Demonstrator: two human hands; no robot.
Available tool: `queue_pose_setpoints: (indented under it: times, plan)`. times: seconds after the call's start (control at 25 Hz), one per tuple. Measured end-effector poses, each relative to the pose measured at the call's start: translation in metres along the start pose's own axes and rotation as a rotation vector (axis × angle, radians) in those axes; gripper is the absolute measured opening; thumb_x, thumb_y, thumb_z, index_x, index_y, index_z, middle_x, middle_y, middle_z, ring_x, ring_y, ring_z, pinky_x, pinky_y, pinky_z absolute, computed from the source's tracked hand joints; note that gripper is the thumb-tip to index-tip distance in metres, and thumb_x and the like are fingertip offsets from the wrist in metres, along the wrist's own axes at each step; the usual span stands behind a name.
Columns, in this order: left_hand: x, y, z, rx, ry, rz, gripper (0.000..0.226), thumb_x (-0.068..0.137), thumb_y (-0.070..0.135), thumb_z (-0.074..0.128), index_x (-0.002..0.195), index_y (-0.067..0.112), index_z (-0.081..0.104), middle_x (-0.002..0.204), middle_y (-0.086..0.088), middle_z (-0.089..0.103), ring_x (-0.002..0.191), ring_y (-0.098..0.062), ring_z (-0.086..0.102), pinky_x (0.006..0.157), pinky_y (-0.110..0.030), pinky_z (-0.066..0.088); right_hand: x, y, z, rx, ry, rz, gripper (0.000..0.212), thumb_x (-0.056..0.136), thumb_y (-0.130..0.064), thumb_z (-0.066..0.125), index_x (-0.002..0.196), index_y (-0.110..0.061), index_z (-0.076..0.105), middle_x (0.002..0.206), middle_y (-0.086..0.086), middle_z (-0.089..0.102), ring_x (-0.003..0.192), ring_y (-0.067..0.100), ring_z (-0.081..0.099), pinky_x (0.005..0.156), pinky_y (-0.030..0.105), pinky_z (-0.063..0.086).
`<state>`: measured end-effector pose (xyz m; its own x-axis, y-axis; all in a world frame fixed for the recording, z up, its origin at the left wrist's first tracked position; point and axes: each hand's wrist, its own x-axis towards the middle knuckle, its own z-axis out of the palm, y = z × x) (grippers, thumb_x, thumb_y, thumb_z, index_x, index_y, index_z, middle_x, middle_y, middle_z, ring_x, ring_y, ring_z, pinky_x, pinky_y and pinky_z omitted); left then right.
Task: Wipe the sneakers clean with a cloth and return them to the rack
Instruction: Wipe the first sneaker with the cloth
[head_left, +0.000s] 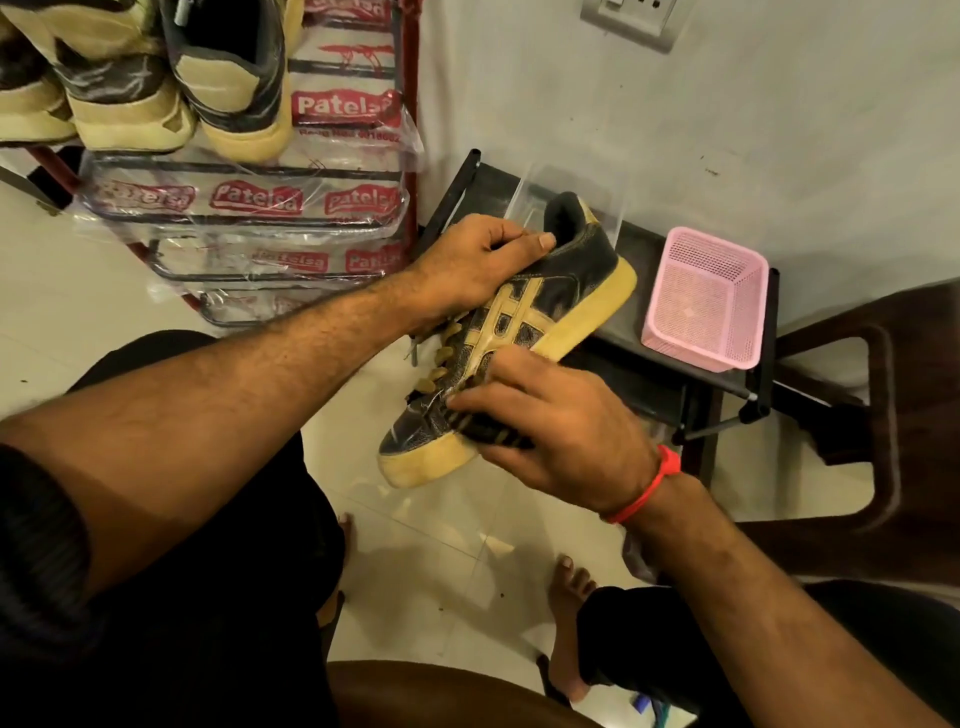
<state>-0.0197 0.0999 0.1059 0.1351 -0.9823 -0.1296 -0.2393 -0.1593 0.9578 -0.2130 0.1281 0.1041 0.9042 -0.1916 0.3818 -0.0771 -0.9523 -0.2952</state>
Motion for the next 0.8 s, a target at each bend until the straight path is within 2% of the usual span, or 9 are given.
queue_pose_setpoints:
  times: [0.08,0.2,0.28,0.4,0.44,0.52,0.6,0.72,0.8]
  plan:
    - [0.0,-0.002,0.003,0.05,-0.031,-0.02,0.048,0.102,0.043,0.057,0.103,-0.003,0.069,0.085,-0.021,0.069,0.069,-0.024,0.061,0.064,-0.032,0.051,0.003,0.019,-0.012,-0.057,0.037,0.07,0.031,0.091,-0.025,0.062,0.112,-0.006,0.071,0.099,0.012,0.063,0.09,0.023,0.061,0.07,0.036,0.058]
    - [0.001,0.001,0.006,0.057,-0.011,-0.041,0.048,0.101,0.046,0.058,0.098,-0.001,0.069,0.079,-0.012,0.068,0.068,-0.022,0.063,0.069,-0.037,0.052,0.005,0.058,-0.038,-0.124,0.258,0.415,0.03,0.086,-0.019,0.066,0.113,-0.006,0.071,0.097,0.014,0.059,0.087,0.026,0.059,0.07,0.046,0.056]
    - [0.002,0.0,0.008,0.069,0.013,-0.052,0.045,0.1,0.047,0.059,0.095,0.004,0.072,0.078,-0.012,0.071,0.068,-0.024,0.065,0.071,-0.041,0.055,0.006,0.041,-0.024,-0.055,0.2,0.298,0.031,0.085,-0.019,0.067,0.112,-0.005,0.071,0.098,0.013,0.061,0.089,0.023,0.059,0.074,0.041,0.057]
    - [-0.001,-0.002,0.012,0.136,-0.014,-0.032,0.044,0.099,0.049,0.059,0.103,0.008,0.075,0.093,-0.017,0.075,0.085,-0.038,0.071,0.082,-0.051,0.059,0.004,0.004,0.0,0.041,-0.053,-0.024,0.03,0.089,-0.022,0.063,0.113,-0.005,0.071,0.099,0.01,0.064,0.091,0.019,0.058,0.076,0.028,0.054]
    - [-0.001,-0.003,0.012,0.141,-0.033,-0.022,0.046,0.099,0.05,0.06,0.103,0.007,0.075,0.095,-0.017,0.075,0.088,-0.038,0.071,0.084,-0.053,0.059,0.005,0.014,-0.005,0.022,-0.04,0.028,0.031,0.089,-0.022,0.062,0.114,-0.006,0.071,0.1,0.01,0.064,0.091,0.02,0.059,0.075,0.032,0.057]
    - [-0.001,-0.001,0.011,0.108,-0.037,-0.023,0.046,0.097,0.05,0.061,0.098,0.006,0.074,0.096,-0.016,0.075,0.085,-0.034,0.072,0.087,-0.054,0.059,0.008,0.044,-0.023,-0.074,0.164,0.271,0.031,0.088,-0.021,0.062,0.115,-0.008,0.07,0.099,0.011,0.061,0.09,0.017,0.057,0.071,0.043,0.057]
    - [-0.001,0.0,0.012,0.075,-0.03,-0.069,0.044,0.096,0.047,0.065,0.097,0.004,0.075,0.096,-0.015,0.076,0.085,-0.034,0.073,0.088,-0.052,0.06,0.007,0.05,-0.026,-0.107,0.252,0.366,0.032,0.087,-0.02,0.063,0.114,-0.005,0.071,0.099,0.012,0.06,0.09,0.016,0.055,0.072,0.044,0.056]
    - [-0.002,-0.003,0.014,0.095,-0.036,-0.087,0.043,0.094,0.042,0.069,0.08,0.001,0.071,0.087,-0.008,0.076,0.071,-0.027,0.066,0.078,-0.038,0.057,0.004,0.012,0.002,-0.037,0.044,0.046,0.029,0.089,-0.022,0.063,0.11,-0.004,0.072,0.098,0.013,0.063,0.089,0.023,0.06,0.074,0.033,0.055]
    - [-0.002,-0.001,0.014,0.103,-0.051,-0.091,0.041,0.095,0.039,0.069,0.069,0.006,0.067,0.091,0.002,0.077,0.073,-0.022,0.066,0.074,-0.033,0.055,0.005,0.02,-0.005,-0.019,-0.002,0.059,0.03,0.091,-0.024,0.061,0.112,-0.006,0.072,0.101,0.012,0.063,0.091,0.023,0.06,0.075,0.033,0.055]
